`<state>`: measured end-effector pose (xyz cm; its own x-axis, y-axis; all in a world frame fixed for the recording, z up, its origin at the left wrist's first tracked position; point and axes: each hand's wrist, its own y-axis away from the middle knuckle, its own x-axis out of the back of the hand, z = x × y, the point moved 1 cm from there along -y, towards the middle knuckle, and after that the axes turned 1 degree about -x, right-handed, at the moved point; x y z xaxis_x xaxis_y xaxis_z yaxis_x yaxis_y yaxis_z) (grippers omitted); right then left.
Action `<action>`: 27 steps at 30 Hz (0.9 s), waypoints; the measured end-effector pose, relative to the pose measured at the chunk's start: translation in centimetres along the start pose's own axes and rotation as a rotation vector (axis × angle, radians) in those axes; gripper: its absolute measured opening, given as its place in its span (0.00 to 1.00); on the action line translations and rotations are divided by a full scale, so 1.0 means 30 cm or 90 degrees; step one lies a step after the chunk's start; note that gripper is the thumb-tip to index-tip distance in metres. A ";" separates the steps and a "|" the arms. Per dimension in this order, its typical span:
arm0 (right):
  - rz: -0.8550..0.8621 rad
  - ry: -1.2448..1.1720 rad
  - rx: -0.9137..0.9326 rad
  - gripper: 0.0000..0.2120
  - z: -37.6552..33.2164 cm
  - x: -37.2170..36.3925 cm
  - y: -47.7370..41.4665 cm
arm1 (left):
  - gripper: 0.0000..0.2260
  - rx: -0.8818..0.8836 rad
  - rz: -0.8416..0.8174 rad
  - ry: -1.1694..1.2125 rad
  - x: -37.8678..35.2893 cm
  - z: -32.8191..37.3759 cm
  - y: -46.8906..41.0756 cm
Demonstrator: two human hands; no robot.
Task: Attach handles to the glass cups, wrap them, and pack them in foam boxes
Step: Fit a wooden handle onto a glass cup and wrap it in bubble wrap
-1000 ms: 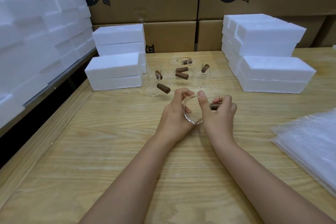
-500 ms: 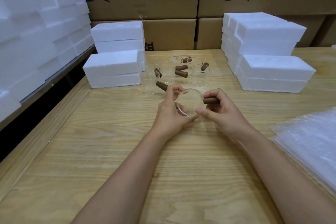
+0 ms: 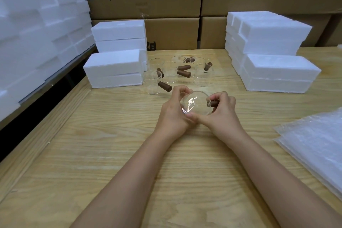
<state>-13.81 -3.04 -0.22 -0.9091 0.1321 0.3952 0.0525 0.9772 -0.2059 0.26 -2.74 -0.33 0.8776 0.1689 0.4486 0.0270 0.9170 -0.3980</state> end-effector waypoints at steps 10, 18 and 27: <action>0.142 -0.103 -0.078 0.23 -0.013 -0.035 -0.002 | 0.27 -0.047 -0.005 -0.060 -0.024 0.016 0.009; 0.155 -0.136 0.007 0.10 -0.022 -0.036 0.002 | 0.30 -0.032 0.004 0.009 -0.013 0.008 0.000; 0.070 -0.191 0.140 0.09 -0.048 -0.017 0.023 | 0.31 0.022 0.013 0.107 0.002 -0.008 -0.010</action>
<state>-12.73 -2.18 0.72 -0.9851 0.1479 0.0877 0.0962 0.8969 -0.4317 0.41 -3.08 -0.40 0.9457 0.1268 0.2992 -0.0049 0.9262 -0.3770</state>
